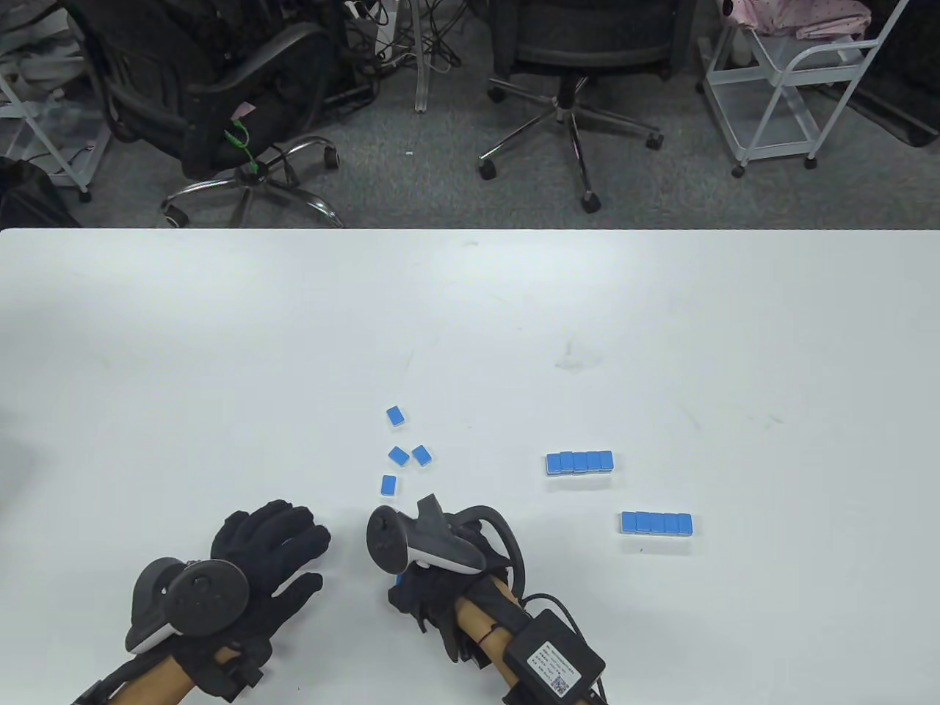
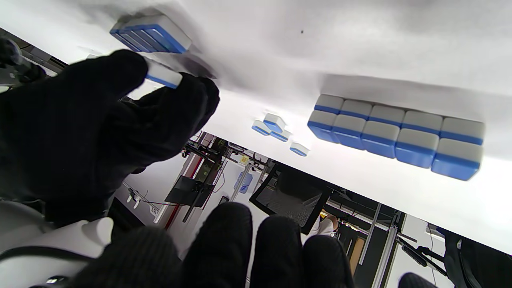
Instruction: Build mahjong tile wall
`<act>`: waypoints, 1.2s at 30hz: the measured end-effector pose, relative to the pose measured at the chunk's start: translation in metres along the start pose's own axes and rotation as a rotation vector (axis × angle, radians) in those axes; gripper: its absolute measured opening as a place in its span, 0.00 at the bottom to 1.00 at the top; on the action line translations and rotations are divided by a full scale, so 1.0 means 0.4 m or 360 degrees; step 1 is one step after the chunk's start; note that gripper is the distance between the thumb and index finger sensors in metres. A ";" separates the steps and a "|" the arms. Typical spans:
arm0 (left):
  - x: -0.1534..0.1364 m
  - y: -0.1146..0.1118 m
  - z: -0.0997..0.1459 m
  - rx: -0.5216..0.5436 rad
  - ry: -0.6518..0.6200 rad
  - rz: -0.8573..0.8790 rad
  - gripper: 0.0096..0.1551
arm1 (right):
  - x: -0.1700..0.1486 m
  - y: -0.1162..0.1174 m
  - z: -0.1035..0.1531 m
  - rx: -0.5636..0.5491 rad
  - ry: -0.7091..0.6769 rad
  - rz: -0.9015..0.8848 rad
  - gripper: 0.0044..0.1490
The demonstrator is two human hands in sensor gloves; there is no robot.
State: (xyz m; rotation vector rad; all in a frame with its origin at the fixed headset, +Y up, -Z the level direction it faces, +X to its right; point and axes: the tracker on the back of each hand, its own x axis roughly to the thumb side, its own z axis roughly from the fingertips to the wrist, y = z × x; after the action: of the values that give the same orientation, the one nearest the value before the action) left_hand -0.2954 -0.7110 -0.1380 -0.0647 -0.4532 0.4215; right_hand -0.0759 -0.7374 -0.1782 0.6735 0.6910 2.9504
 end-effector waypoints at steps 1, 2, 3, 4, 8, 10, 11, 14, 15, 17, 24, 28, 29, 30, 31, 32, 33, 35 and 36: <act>0.000 0.000 0.000 -0.0001 -0.0002 -0.0001 0.35 | 0.005 0.001 0.001 0.0005 -0.0008 0.0019 0.36; 0.000 0.000 0.000 -0.0002 -0.0002 -0.0002 0.35 | 0.011 0.004 0.002 0.0001 -0.0017 0.0023 0.36; 0.000 0.000 0.000 -0.0001 -0.0002 -0.0001 0.35 | 0.013 0.005 0.002 -0.0003 -0.0017 0.0027 0.36; -0.001 0.000 -0.001 -0.0001 0.0000 0.0001 0.35 | 0.017 0.007 0.002 -0.0001 -0.0020 0.0054 0.36; -0.002 0.000 -0.001 -0.0003 0.0005 0.0006 0.35 | 0.023 0.010 0.004 0.0003 -0.0024 0.0102 0.36; -0.001 0.001 -0.001 -0.0004 0.0003 0.0004 0.35 | 0.023 0.010 0.005 -0.0003 -0.0027 0.0109 0.36; -0.002 0.001 -0.001 -0.0005 0.0002 0.0004 0.35 | 0.024 0.010 0.006 -0.0005 -0.0026 0.0117 0.36; -0.002 0.000 -0.002 -0.0007 0.0003 0.0005 0.35 | 0.027 0.011 0.006 -0.0012 -0.0021 0.0148 0.36; -0.002 0.000 -0.002 -0.0008 0.0004 0.0006 0.35 | 0.027 0.011 0.007 -0.0017 -0.0017 0.0158 0.36; -0.002 0.000 -0.002 -0.0009 0.0006 0.0007 0.35 | 0.028 0.011 0.008 -0.0019 -0.0018 0.0162 0.36; -0.002 0.001 -0.002 -0.0010 0.0008 0.0006 0.35 | 0.026 0.010 0.011 -0.0016 -0.0018 0.0161 0.37; -0.002 0.002 -0.001 -0.0008 0.0010 0.0005 0.35 | 0.006 -0.003 0.011 0.0070 -0.0031 0.0051 0.44; -0.002 0.002 -0.001 -0.0007 0.0011 0.0000 0.35 | -0.003 -0.006 0.010 0.0072 -0.0027 0.0001 0.44; -0.002 0.002 -0.001 -0.0006 0.0010 -0.0006 0.35 | -0.012 -0.009 0.009 0.0068 -0.0020 -0.0052 0.44; -0.002 0.002 -0.001 -0.0004 0.0010 -0.0009 0.35 | -0.032 -0.014 0.004 0.0066 0.0003 -0.0162 0.43; -0.002 0.002 -0.001 -0.0003 0.0010 -0.0006 0.35 | -0.044 -0.017 0.000 0.0059 0.0029 -0.0216 0.42; -0.002 0.002 -0.001 -0.0003 0.0009 -0.0004 0.35 | -0.053 -0.021 -0.004 0.0034 0.0066 -0.0249 0.42; -0.001 0.002 -0.002 -0.0005 0.0005 -0.0012 0.35 | -0.071 -0.031 -0.019 -0.0023 0.0168 -0.0289 0.41; -0.001 0.002 -0.003 -0.0004 0.0004 -0.0015 0.35 | -0.074 -0.038 -0.032 -0.0040 0.0188 -0.0259 0.41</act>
State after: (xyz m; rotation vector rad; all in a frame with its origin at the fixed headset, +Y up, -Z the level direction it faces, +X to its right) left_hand -0.2955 -0.7105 -0.1393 -0.0658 -0.4518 0.4117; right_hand -0.0555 -0.7329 -0.2071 0.4214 0.6808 2.8606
